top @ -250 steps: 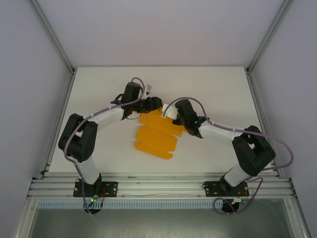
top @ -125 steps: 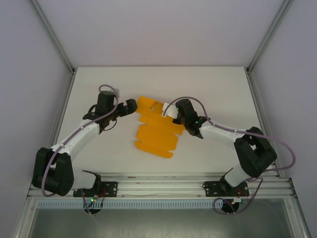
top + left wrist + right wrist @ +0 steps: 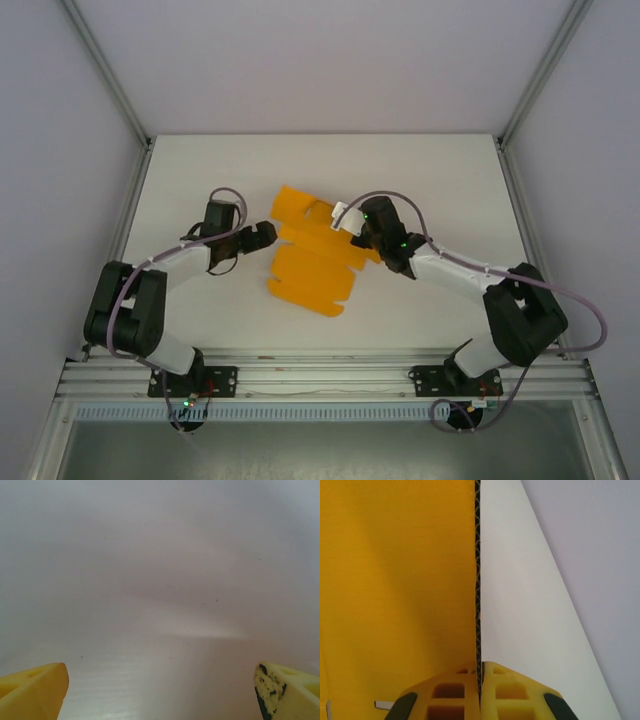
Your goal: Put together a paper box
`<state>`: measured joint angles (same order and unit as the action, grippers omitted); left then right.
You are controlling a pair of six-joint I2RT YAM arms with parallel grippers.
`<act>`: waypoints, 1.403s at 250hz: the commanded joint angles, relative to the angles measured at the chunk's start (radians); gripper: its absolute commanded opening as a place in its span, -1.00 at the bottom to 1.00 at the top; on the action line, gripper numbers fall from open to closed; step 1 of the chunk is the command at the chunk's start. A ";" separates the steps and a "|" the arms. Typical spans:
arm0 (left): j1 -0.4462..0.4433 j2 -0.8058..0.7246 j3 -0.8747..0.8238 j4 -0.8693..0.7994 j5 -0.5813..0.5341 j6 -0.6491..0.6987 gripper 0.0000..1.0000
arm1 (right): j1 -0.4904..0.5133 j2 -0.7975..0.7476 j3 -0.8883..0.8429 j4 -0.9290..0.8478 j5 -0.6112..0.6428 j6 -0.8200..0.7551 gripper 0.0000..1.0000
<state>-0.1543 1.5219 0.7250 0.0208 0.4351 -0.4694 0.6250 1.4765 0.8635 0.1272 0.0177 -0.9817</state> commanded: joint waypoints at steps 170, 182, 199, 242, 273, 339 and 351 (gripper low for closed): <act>-0.100 0.002 -0.071 0.337 0.229 0.005 0.79 | -0.018 -0.015 0.014 -0.010 -0.054 0.138 -1.00; -0.100 -0.011 -0.075 0.320 0.201 0.029 0.79 | -0.019 -0.015 0.016 -0.016 -0.047 0.138 -1.00; -0.099 -0.021 -0.066 0.318 0.209 0.048 0.79 | -0.020 -0.015 0.021 -0.045 -0.073 0.127 -1.00; -0.066 -0.097 -0.010 0.107 0.018 0.101 0.79 | -0.029 0.002 0.075 -0.160 -0.068 0.156 -1.00; -0.025 -0.211 -0.037 0.032 -0.014 0.157 0.89 | -0.036 0.002 0.073 -0.178 -0.059 0.153 -1.00; -0.026 -0.264 -0.049 0.082 0.105 0.204 0.91 | -0.039 -0.006 0.078 -0.178 -0.124 0.156 -1.00; -0.026 -0.229 -0.029 0.091 0.113 0.201 0.75 | -0.038 -0.008 0.079 -0.178 -0.135 0.156 -1.00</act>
<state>-0.1768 1.2327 0.6762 0.1024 0.5201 -0.3035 0.5919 1.4689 0.9165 -0.0383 -0.0692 -0.8444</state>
